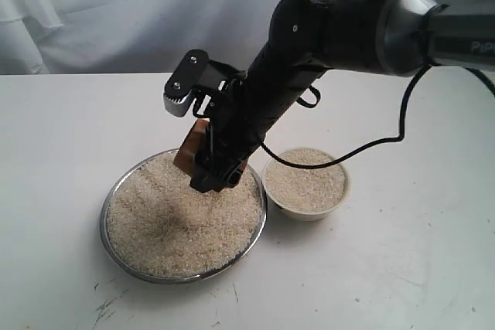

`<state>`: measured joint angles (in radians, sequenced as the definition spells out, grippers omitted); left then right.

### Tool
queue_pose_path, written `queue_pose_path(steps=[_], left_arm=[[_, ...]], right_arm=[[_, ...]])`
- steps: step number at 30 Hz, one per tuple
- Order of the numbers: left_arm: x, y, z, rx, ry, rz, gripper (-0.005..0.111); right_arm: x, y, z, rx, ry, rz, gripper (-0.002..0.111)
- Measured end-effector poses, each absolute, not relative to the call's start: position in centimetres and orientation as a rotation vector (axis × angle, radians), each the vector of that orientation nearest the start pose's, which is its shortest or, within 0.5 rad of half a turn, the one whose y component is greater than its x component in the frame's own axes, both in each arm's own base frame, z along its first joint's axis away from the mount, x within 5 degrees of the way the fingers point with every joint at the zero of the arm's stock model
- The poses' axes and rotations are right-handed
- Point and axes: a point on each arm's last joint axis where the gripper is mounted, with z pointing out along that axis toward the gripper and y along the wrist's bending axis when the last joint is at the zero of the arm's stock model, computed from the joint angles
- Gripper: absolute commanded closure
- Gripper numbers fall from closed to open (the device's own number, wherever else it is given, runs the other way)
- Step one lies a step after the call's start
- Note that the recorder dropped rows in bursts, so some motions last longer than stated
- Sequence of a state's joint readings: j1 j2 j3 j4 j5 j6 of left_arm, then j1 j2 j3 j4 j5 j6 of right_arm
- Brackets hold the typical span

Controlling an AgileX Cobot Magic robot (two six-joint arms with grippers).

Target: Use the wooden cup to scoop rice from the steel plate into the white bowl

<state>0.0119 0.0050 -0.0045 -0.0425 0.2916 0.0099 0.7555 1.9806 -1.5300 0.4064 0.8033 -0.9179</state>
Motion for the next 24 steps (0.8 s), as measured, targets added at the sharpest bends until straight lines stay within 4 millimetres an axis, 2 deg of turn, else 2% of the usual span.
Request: queue_pose_path(steps=[6, 11, 18, 24], left_arm=[[5.5, 0.0, 18.8, -0.029, 1.775, -0.024, 0.107], [5.5, 0.0, 18.8, -0.029, 1.775, -0.024, 0.107], [5.5, 0.0, 18.8, -0.029, 1.775, -0.024, 0.107], [5.5, 0.0, 18.8, -0.029, 1.775, -0.024, 0.107]], right_arm=[[29.2, 31.0, 22.9, -1.668, 2.089, 0.452, 0.108], [29.5, 30.6, 22.7, -1.67, 2.117, 0.368, 0.108], [28.6, 30.7, 22.2, -1.855, 2.047, 0.075, 0.108], [27.3, 31.9, 22.4, -2.017, 1.858, -0.21, 0.108]])
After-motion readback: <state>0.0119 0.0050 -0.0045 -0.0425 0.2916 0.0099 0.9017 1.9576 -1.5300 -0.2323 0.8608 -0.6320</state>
